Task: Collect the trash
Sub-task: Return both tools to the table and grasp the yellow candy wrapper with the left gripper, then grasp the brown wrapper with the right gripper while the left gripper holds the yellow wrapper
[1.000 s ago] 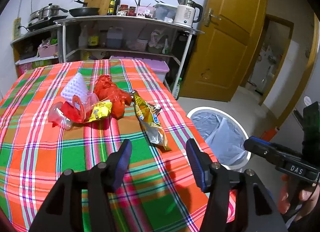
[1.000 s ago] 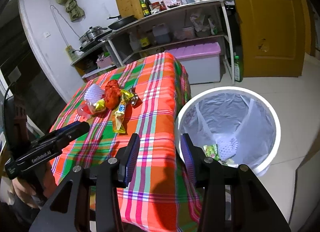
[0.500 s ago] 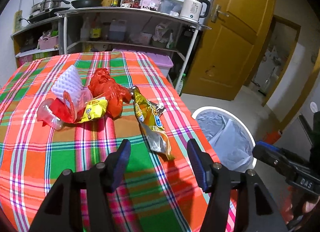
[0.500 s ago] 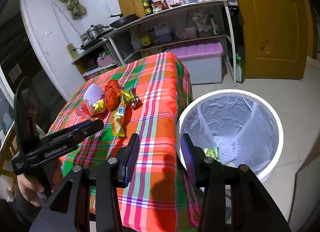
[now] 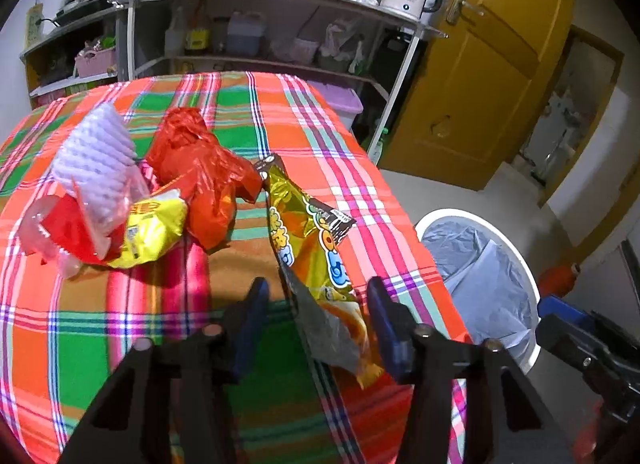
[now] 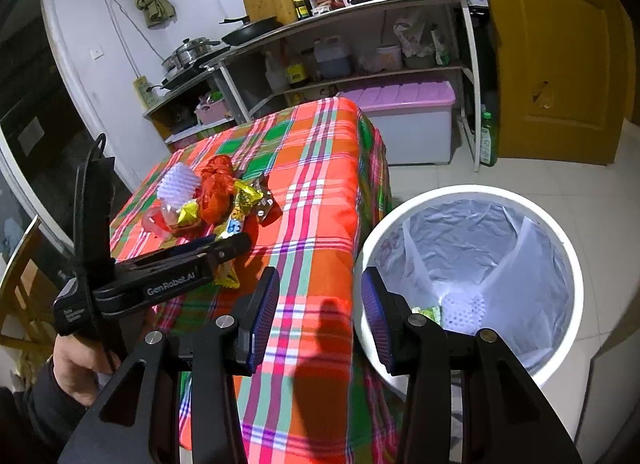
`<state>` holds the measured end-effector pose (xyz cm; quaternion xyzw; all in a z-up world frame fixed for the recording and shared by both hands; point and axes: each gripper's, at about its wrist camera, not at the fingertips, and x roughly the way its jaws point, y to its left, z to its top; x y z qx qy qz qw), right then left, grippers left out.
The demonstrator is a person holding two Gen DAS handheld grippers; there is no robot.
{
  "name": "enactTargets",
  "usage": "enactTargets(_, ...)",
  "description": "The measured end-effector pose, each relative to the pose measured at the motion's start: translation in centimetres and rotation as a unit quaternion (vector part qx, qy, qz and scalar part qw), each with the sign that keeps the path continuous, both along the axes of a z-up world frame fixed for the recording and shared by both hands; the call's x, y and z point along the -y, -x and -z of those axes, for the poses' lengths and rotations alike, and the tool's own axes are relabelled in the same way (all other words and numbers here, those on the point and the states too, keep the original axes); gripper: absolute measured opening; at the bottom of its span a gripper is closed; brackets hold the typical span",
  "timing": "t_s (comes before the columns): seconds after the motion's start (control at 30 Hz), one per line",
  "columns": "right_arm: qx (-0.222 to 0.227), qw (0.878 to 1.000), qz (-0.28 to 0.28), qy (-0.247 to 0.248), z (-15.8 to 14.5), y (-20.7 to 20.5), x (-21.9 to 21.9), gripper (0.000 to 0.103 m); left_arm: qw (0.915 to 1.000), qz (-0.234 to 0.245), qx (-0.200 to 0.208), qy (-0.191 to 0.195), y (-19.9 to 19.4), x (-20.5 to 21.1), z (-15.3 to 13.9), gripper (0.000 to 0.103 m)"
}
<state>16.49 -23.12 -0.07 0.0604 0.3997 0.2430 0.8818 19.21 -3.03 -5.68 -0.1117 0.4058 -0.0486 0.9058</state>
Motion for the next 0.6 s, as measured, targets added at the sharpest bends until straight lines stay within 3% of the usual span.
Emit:
enactTargets(0.13, -0.002, 1.000, -0.006, 0.005, 0.3, -1.3, -0.7, 0.044, 1.0000, 0.002, -0.005, 0.006, 0.0, -0.4, 0.3, 0.027)
enactTargets(0.2, -0.002, 1.000, -0.010, 0.007, 0.3, -1.9, -1.2, 0.044, 0.9999, 0.000, -0.004, 0.012, 0.4, -0.9, 0.3, 0.024)
enactTargets(0.6, 0.000, 0.998, -0.061, 0.033, 1.1, -6.3, -6.8, 0.044, 0.9995, -0.001, 0.017, 0.027, 2.5, -3.4, -0.7, 0.016)
